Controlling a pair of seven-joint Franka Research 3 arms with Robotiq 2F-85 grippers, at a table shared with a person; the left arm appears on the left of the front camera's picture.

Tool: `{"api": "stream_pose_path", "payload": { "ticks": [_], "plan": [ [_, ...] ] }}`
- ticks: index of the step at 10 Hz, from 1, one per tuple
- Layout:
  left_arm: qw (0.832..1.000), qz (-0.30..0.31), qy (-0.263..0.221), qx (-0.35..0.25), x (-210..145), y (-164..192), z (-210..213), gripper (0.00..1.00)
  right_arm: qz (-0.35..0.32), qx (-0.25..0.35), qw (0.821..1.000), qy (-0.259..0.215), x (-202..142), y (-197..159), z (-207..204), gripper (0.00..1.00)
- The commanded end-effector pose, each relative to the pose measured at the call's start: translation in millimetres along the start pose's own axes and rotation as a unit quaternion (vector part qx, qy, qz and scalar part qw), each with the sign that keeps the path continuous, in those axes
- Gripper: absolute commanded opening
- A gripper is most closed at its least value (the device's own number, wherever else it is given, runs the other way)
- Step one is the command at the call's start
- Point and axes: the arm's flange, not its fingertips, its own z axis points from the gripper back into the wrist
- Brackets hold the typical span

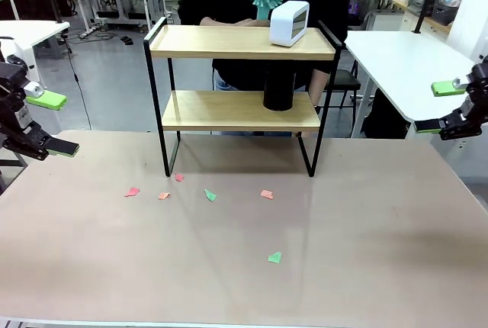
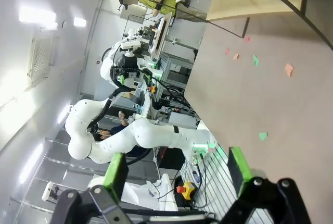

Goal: Clean the shelf.
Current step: Hand the Duster back to the human.

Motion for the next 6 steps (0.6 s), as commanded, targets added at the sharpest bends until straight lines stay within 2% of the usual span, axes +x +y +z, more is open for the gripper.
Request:
{"api": "stream_pose_path", "payload": {
  "ticks": [1,6],
  "plan": [
    [1.0,0.001,-0.005,-0.014,0.3,-3.4,0.6,1.0,0.007,0.003,1.0,-0.003,1.8,-0.2,1.9,1.0],
    [1.0,0.001,-0.005,-0.014,0.3,-3.4,0.6,1.0,0.007,0.003,1.0,-0.003,1.8,-0.2,1.9,1.0]
  ]
}}
